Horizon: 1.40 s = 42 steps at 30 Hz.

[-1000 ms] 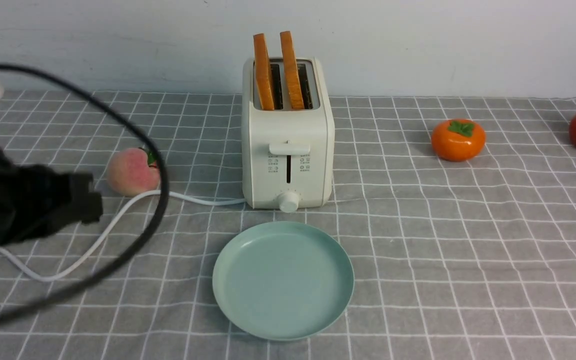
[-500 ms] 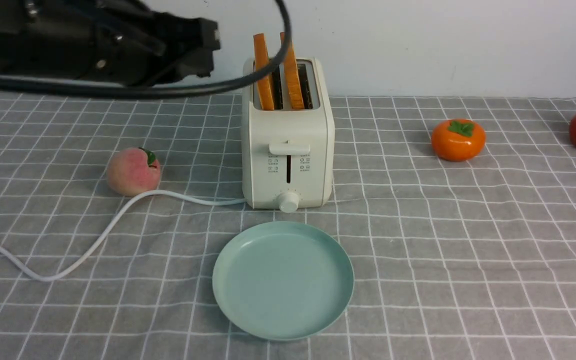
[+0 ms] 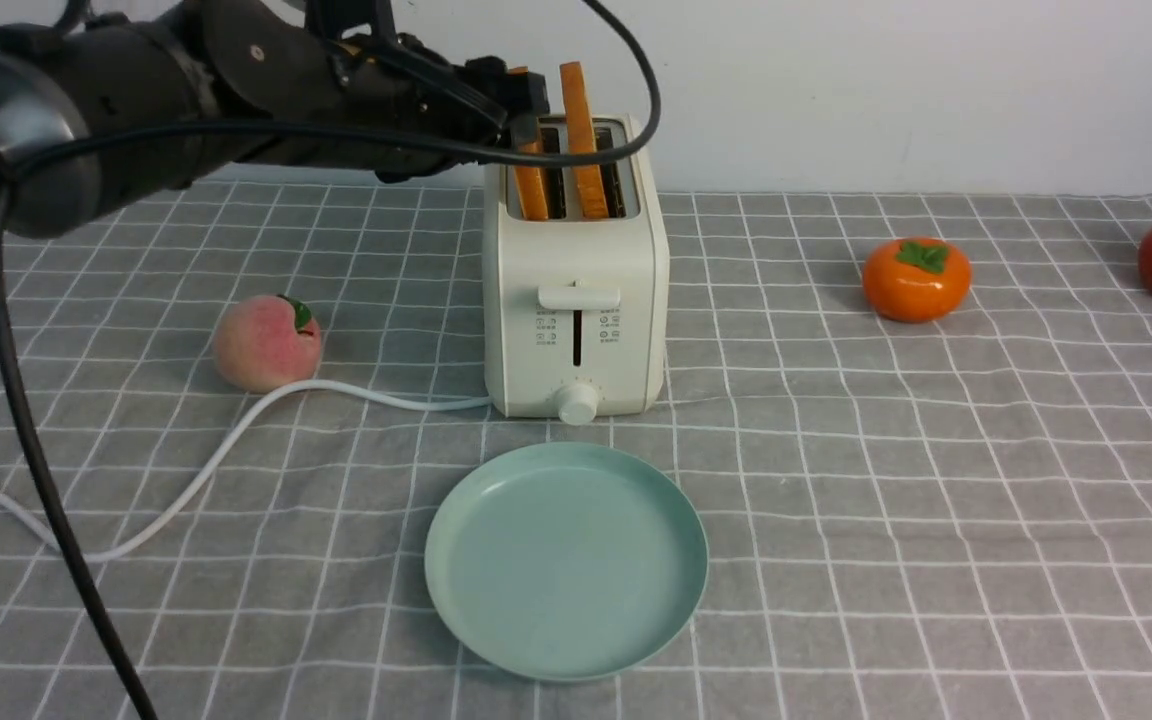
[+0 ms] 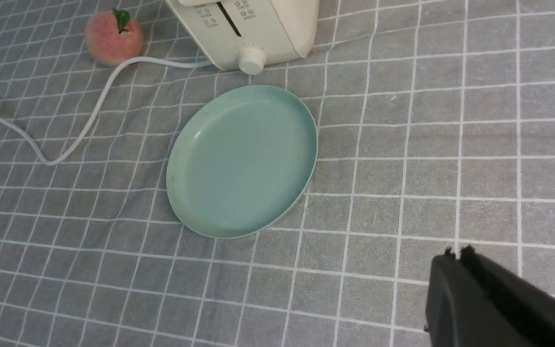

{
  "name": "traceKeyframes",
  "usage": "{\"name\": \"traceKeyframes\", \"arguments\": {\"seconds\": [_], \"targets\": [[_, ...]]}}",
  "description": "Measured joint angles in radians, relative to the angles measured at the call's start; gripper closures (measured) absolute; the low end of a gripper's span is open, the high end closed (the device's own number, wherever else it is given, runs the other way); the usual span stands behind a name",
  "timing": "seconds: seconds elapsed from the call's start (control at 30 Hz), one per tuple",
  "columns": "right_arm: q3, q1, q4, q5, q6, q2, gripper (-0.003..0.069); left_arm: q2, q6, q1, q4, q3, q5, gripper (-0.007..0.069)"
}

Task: Take toasted bread from bread machine on grey coffee table place on plate.
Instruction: 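Reach for a toast slice standing in the toaster with the left gripper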

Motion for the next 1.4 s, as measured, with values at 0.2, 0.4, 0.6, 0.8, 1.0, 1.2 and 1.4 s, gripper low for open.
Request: {"name": "traceKeyframes", "arguments": {"seconds": [0.2, 0.4, 0.6, 0.8, 1.0, 1.2, 1.4], "targets": [[0.000, 0.000, 0.000, 0.000, 0.000, 0.000, 0.0657, 0.020, 0.000, 0.000, -0.036, -0.009, -0.015, 0.0176], [0.000, 0.000, 0.000, 0.000, 0.000, 0.000, 0.0655, 0.035, 0.005, 0.000, -0.060, -0.009, -0.022, 0.0176], [0.000, 0.000, 0.000, 0.000, 0.000, 0.000, 0.0655, 0.053, 0.025, -0.006, -0.067, -0.009, -0.025, 0.0176], [0.001, 0.000, -0.001, 0.000, 0.000, 0.000, 0.0655, 0.092, 0.049, -0.025, -0.072, -0.009, -0.047, 0.0181], [0.001, 0.000, -0.001, 0.000, -0.001, 0.000, 0.0650, 0.102, 0.052, -0.026, -0.073, -0.012, -0.109, 0.0434], [0.001, 0.000, -0.001, 0.000, -0.008, 0.000, 0.0647, 0.068, 0.056, -0.026, -0.068, -0.029, -0.099, 0.0563], [0.001, 0.000, -0.001, -0.011, -0.009, 0.000, 0.0643, -0.133, 0.043, 0.006, -0.040, -0.036, 0.090, 0.0557]]}}
